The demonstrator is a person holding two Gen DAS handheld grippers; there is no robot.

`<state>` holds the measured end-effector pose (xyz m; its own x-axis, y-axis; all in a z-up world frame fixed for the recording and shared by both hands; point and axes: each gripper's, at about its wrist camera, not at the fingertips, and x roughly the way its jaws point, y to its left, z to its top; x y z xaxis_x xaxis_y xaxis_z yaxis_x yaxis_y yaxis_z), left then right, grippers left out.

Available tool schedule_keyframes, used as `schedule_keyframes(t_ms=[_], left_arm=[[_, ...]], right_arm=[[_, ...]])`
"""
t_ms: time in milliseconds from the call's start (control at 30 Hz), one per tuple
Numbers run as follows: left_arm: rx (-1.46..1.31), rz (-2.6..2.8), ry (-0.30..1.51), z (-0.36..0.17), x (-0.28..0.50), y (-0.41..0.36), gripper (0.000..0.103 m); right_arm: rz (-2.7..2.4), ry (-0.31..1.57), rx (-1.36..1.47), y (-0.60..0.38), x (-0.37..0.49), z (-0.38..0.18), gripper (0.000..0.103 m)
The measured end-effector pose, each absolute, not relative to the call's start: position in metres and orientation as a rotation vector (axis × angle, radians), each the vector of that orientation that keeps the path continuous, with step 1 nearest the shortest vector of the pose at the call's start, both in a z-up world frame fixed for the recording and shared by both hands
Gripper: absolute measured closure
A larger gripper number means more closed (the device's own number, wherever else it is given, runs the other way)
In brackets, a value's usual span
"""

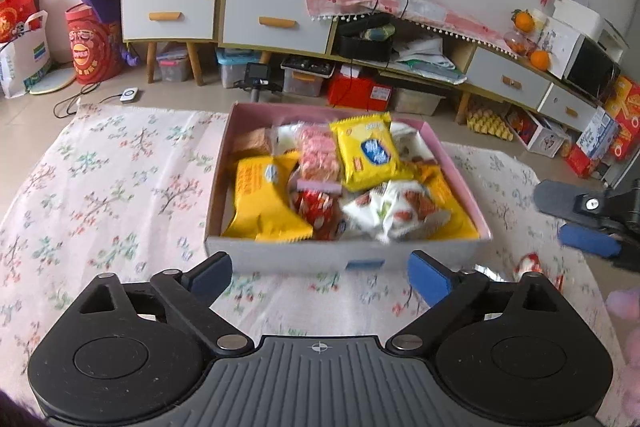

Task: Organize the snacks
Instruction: 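Withdraw both grippers from the box toward the remaining wrappers, then grasp the small silver wrapper with the left gripper while the right grasps the red wrapper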

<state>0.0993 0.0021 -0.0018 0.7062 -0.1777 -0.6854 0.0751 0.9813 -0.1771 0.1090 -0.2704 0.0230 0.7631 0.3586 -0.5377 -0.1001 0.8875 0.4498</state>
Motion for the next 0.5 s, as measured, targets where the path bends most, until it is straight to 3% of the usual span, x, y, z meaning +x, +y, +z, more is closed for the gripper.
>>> schedule_keyframes(t_ms=[100, 500], left_arm=[[-0.143, -0.145, 0.794, -0.01, 0.09, 0.004, 0.005], [-0.042, -0.173, 0.807, -0.033, 0.074, -0.019, 0.003]], right_arm=[[0.241, 0.648, 0.349, -0.276, 0.098, 0.021, 0.013], [0.129, 0.669, 0.259, -0.315, 0.072, 0.001, 0.013]])
